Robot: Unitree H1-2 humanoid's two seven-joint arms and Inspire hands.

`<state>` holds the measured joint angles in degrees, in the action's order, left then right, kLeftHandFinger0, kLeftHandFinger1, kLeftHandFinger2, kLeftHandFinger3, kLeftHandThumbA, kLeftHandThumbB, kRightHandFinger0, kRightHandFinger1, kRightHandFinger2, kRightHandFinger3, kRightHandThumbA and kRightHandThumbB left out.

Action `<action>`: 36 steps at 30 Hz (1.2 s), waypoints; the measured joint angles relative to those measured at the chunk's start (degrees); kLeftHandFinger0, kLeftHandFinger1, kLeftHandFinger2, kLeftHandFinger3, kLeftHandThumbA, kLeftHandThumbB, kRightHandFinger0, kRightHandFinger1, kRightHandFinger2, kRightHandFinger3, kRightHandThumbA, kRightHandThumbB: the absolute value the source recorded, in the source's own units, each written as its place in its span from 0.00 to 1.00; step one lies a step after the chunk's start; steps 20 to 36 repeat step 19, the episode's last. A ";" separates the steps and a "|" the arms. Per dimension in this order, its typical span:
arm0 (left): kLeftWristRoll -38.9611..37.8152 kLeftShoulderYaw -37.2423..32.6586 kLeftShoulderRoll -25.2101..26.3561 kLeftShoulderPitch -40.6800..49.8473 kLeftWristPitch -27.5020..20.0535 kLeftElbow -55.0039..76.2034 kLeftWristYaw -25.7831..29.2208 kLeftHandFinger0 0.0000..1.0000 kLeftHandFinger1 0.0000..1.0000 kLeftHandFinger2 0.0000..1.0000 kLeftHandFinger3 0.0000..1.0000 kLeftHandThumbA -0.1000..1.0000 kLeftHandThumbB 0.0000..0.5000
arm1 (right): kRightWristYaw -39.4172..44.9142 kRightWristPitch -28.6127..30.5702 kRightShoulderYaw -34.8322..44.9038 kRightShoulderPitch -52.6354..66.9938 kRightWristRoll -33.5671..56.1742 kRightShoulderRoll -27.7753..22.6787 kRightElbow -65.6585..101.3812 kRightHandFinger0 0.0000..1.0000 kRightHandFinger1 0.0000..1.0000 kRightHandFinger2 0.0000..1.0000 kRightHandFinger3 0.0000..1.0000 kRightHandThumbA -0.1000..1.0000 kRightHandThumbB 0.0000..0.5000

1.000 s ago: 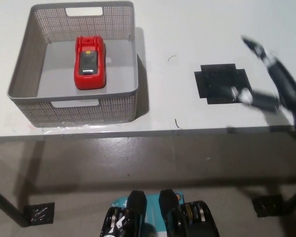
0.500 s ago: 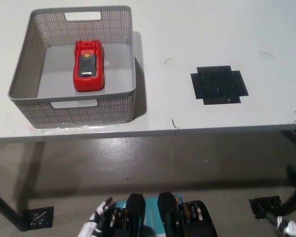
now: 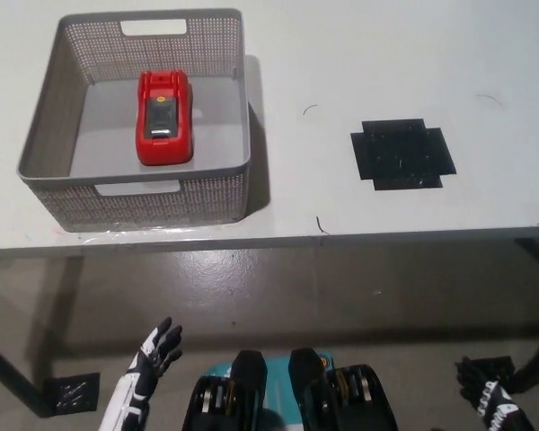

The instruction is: Use the right hand to pick up a multimeter on the right side and put it into a container on the left side

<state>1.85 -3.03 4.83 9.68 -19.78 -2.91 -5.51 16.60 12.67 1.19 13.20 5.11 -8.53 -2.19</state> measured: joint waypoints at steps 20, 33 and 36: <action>0.46 3.49 0.26 -6.43 -0.02 -12.98 2.01 1.00 1.00 1.00 1.00 1.00 0.63 | 1.24 1.03 -0.32 -6.80 3.20 -0.56 -7.99 1.00 1.00 1.00 1.00 0.98 0.83; 0.46 3.49 0.26 -6.43 -0.02 -12.98 2.01 1.00 1.00 1.00 1.00 1.00 0.63 | 1.24 1.03 -0.32 -6.80 3.20 -0.56 -7.99 1.00 1.00 1.00 1.00 0.98 0.83; 0.46 3.49 0.26 -6.43 -0.02 -12.98 2.01 1.00 1.00 1.00 1.00 1.00 0.63 | 1.24 1.03 -0.32 -6.80 3.20 -0.56 -7.99 1.00 1.00 1.00 1.00 0.98 0.83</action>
